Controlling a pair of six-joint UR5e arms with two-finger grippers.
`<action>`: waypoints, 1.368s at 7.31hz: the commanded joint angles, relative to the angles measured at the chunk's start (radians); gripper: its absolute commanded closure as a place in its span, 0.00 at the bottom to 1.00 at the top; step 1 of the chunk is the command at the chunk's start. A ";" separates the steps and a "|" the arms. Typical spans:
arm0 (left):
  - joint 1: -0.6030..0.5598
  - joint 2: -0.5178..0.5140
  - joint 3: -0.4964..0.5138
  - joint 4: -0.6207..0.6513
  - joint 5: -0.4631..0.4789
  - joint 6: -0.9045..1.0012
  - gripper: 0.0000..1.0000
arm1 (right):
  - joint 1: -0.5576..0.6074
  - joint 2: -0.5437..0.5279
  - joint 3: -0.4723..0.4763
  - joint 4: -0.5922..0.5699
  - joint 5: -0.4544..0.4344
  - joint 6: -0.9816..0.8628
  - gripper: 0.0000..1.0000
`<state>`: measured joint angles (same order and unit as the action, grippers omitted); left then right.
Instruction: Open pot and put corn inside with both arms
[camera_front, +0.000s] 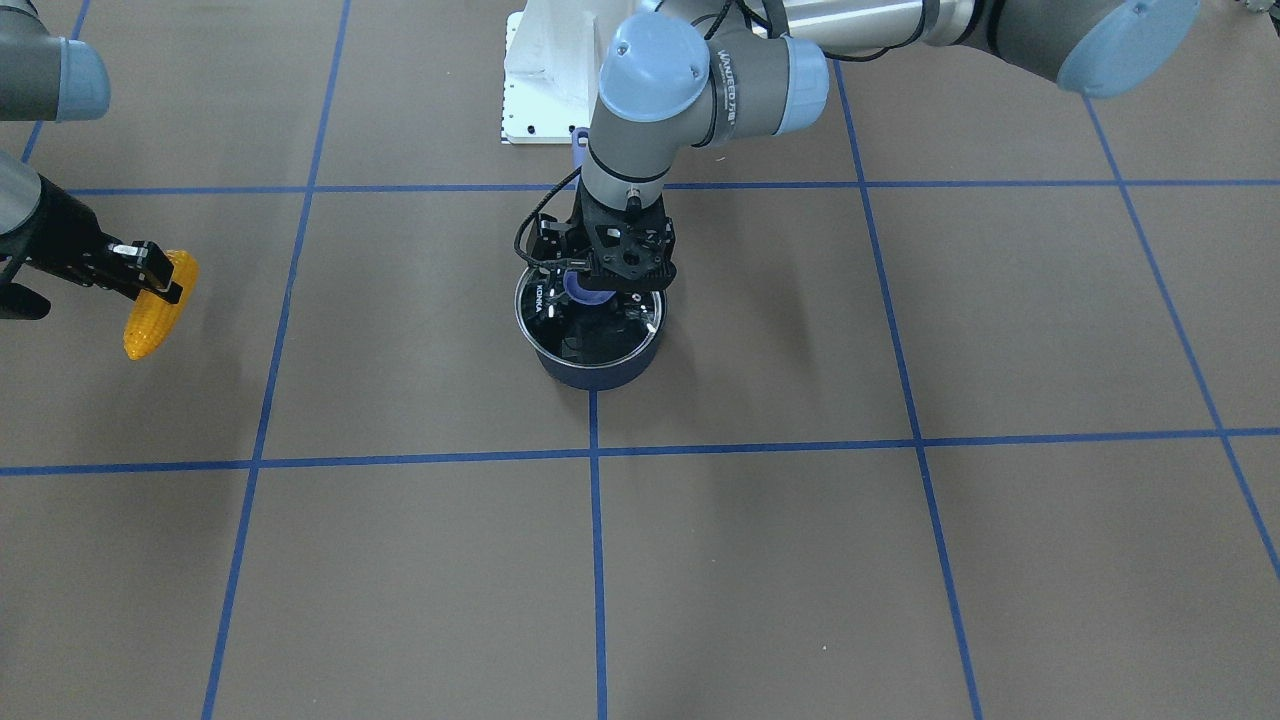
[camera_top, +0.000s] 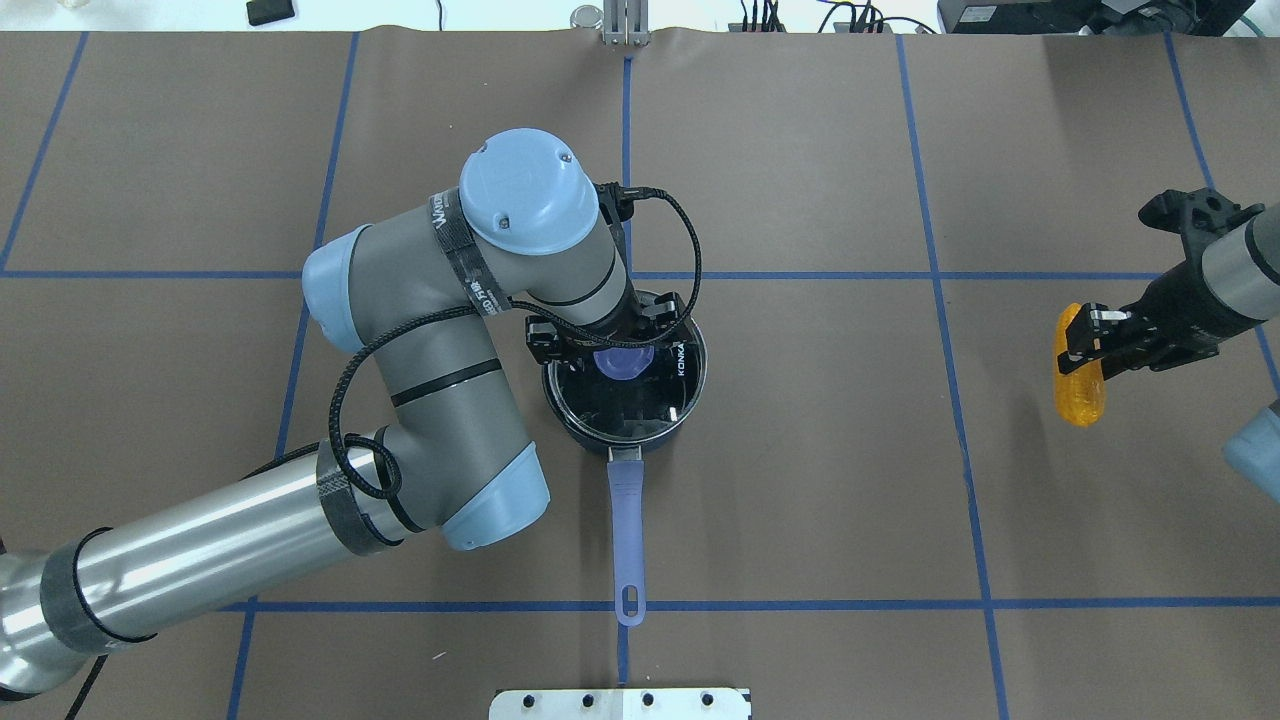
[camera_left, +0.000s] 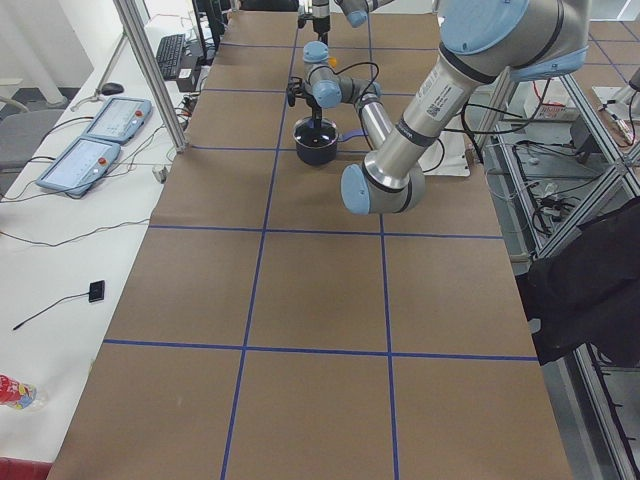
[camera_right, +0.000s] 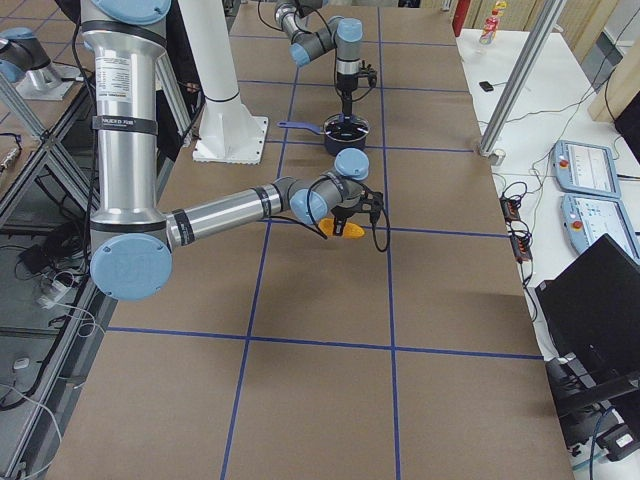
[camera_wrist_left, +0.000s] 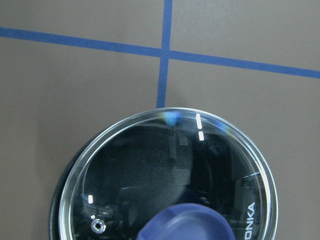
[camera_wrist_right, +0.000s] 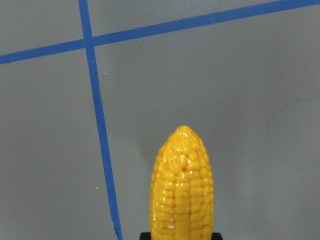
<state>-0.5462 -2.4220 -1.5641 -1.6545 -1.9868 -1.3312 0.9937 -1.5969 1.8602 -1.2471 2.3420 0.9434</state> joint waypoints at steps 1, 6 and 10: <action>0.003 0.001 0.007 -0.005 0.002 -0.002 0.14 | 0.008 0.003 0.000 0.000 0.000 0.001 0.81; 0.002 0.001 -0.008 -0.004 -0.009 0.003 0.49 | 0.011 0.011 0.008 0.002 -0.003 0.005 0.81; -0.111 0.102 -0.141 0.028 -0.148 0.096 0.50 | -0.051 0.225 -0.007 -0.017 -0.012 0.273 0.81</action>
<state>-0.6022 -2.3892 -1.6505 -1.6334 -2.0641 -1.3002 0.9826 -1.4562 1.8581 -1.2602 2.3372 1.0873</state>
